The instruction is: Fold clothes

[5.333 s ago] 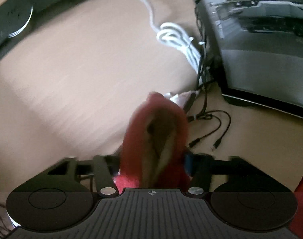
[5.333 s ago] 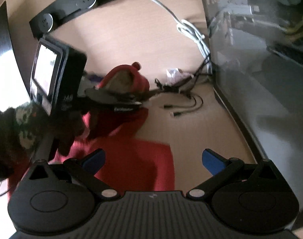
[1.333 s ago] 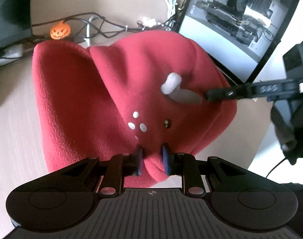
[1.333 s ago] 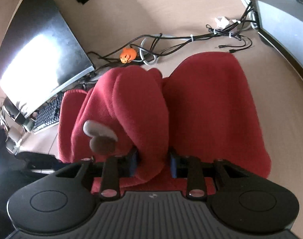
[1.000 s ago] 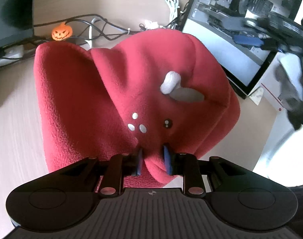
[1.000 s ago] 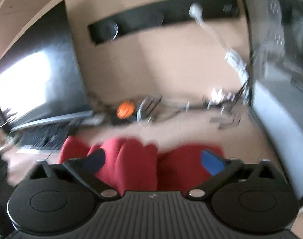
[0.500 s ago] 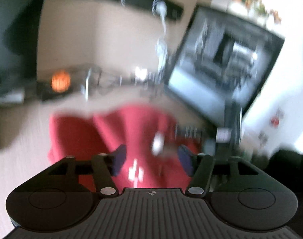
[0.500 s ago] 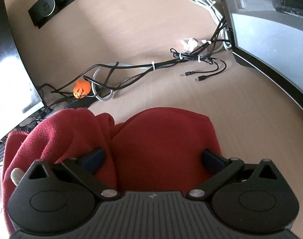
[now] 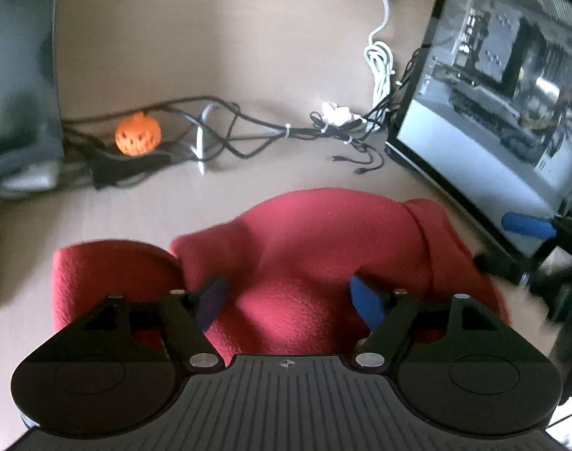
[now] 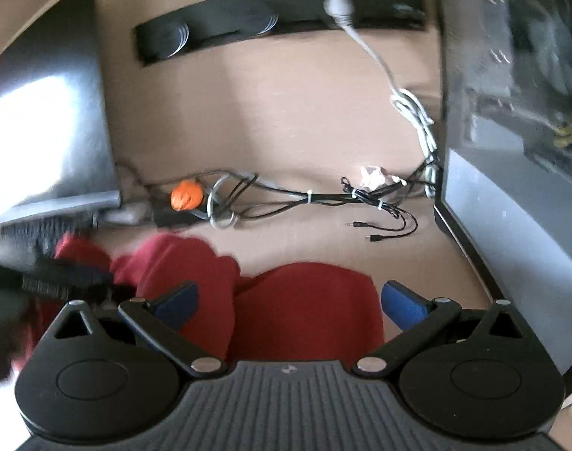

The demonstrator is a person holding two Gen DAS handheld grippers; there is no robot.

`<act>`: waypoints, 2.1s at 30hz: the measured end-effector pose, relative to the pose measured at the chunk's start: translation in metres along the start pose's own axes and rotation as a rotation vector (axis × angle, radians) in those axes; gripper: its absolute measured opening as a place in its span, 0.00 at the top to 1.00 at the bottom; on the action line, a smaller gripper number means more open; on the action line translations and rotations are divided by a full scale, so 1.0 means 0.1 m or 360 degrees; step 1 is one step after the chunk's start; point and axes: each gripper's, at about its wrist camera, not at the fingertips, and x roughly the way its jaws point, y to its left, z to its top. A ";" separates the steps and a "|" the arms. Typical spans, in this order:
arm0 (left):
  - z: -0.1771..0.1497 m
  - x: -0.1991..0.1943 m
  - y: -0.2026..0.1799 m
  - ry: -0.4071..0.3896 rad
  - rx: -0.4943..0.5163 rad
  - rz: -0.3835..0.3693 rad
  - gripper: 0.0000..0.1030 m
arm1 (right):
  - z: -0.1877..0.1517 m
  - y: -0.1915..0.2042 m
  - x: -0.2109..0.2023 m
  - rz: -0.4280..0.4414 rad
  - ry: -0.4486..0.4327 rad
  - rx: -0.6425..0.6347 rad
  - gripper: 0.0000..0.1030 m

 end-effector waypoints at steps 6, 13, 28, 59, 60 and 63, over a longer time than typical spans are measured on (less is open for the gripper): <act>-0.08 -0.15 -0.14 -0.0050 0.0128 0.0111 0.19 | -0.24 0.27 0.24 -0.0227 0.0090 -0.0203 0.00; -0.05 -0.21 -0.06 -0.0092 0.0104 0.0228 0.10 | -0.07 0.07 0.34 -0.0107 0.0302 0.0008 0.00; -0.02 0.32 0.56 -0.0068 -0.0311 0.0083 0.00 | 0.02 -0.03 0.30 -0.0024 0.0332 0.0088 0.00; -0.30 -0.38 0.26 0.0039 -0.0429 -0.0235 0.03 | 0.25 -0.10 0.53 0.0475 0.0250 0.0559 0.34; -0.31 -0.37 0.25 0.0039 -0.0429 -0.0239 0.05 | 0.24 -0.10 0.53 0.0495 0.0255 0.0581 0.36; -0.31 -0.32 0.25 0.0061 -0.0422 -0.0279 0.36 | 0.23 -0.08 0.52 0.0542 0.0260 0.0602 0.42</act>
